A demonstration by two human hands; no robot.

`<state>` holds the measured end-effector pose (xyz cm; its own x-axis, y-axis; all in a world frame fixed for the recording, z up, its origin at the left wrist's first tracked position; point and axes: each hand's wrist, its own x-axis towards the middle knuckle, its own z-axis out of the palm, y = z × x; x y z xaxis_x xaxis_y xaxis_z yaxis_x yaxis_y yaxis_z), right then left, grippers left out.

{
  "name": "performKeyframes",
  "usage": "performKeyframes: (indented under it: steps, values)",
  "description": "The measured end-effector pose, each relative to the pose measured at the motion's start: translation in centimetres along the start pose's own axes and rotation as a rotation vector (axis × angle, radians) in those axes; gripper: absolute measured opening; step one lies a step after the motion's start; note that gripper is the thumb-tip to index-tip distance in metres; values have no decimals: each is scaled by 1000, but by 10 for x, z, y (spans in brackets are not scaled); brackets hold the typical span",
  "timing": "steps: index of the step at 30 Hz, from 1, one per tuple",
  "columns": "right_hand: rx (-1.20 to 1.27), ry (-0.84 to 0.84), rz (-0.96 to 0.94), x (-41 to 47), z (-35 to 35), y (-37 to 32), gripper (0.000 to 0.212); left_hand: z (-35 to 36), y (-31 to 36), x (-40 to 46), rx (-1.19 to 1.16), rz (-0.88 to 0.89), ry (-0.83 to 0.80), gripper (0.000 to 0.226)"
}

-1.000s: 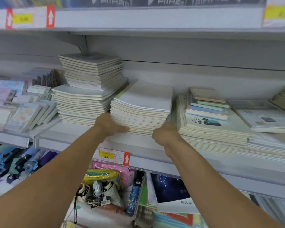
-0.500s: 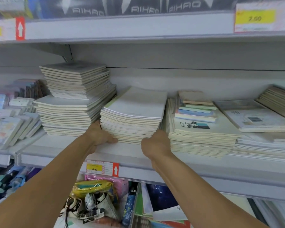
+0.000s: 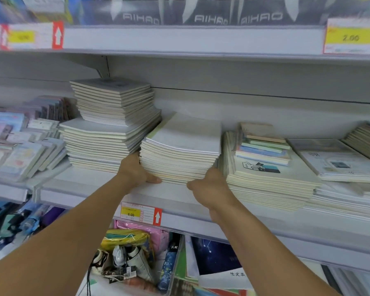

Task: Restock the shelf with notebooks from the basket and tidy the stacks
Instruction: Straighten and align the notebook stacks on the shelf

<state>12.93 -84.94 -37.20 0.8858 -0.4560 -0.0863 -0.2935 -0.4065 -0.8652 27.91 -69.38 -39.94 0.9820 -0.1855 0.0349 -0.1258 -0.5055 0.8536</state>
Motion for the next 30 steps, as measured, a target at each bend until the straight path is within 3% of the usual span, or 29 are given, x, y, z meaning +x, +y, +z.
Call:
performKeyframes:
  steps: [4, 8, 12, 15, 18, 21, 23, 26, 28, 30]
  values:
    - [-524, 35, -258, -12, -21, 6, 18, 0, 3, 1, 86, 23, 40, 79]
    - [-608, -85, -379, 9, -11, 0, 13, -2, 4, 1, 186, 4, 48, 85]
    - [-703, -18, -431, 32, -1, 8, 17, -8, -2, 6, 165, 40, -51, 77]
    - [-709, 10, -478, 32, 1, 16, 27, -11, -7, 7, 67, 60, -136, 57]
    - [-713, -7, -471, 22, -7, 18, 22, -9, -7, 5, 111, 90, -39, 48]
    - [-731, 278, -423, 13, -29, 13, 12, -5, -6, -1, 173, 123, 49, 42]
    - [-762, 297, -359, 12, -37, 2, 23, -6, -5, -4, 172, 129, 68, 39]
    - [-777, 267, -282, 14, -34, -10, 38, -14, -2, -3, 232, 102, -26, 46]
    - [-671, 295, -247, 16, -28, -7, 41, -19, -3, -1, 210, 76, -42, 49]
    - [-369, 201, -136, 14, -23, 2, 35, -20, -4, -2, 191, 92, -15, 45]
